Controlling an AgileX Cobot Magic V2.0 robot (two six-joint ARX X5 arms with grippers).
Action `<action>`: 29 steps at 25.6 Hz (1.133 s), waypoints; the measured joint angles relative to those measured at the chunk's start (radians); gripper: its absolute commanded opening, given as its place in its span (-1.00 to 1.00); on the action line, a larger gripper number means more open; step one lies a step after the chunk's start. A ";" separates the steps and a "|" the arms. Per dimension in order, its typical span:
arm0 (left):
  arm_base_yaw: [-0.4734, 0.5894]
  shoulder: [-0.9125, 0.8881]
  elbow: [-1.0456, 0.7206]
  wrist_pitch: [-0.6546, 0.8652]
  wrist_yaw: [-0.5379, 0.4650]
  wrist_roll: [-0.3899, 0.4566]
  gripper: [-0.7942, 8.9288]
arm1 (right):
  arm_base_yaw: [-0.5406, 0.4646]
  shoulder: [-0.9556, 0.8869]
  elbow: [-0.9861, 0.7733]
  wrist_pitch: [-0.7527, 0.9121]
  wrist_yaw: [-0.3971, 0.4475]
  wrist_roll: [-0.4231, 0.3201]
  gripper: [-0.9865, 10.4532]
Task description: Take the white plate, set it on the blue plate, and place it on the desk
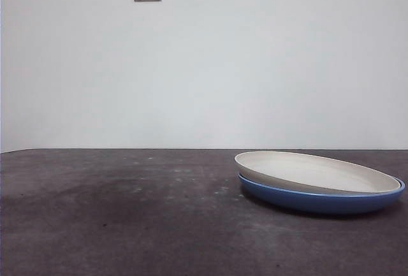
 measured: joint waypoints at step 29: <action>0.000 -0.048 -0.019 -0.016 0.019 0.022 -0.20 | -0.050 0.363 -0.440 0.576 0.052 0.232 -0.07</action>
